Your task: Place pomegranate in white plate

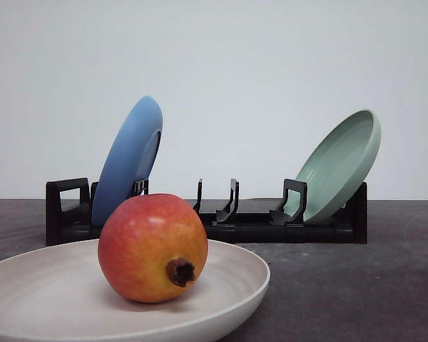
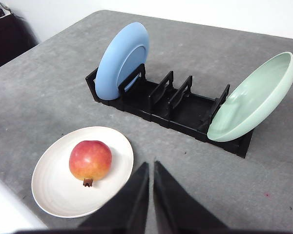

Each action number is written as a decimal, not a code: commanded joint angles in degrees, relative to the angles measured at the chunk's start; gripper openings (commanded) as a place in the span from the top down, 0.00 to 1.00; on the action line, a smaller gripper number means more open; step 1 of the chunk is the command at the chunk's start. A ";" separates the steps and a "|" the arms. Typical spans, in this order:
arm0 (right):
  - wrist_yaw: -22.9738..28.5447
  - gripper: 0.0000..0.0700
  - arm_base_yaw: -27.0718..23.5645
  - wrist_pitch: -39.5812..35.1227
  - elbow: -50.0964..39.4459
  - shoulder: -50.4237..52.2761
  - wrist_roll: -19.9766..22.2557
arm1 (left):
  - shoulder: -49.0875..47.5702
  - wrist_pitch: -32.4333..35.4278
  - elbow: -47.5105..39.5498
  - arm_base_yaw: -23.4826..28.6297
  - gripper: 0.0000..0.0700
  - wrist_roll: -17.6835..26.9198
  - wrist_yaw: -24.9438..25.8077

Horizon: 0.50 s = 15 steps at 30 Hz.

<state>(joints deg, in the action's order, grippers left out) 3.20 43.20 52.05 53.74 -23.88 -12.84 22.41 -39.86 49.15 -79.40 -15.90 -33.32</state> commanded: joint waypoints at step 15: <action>-0.11 1.00 0.48 -0.66 0.48 -0.31 -0.24 | -2.48 2.17 -1.22 -0.60 1.00 0.66 -0.33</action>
<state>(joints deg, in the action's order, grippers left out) 3.16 43.20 52.01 53.74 -23.88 -12.84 20.38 -38.02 47.73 -79.35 -15.86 -33.32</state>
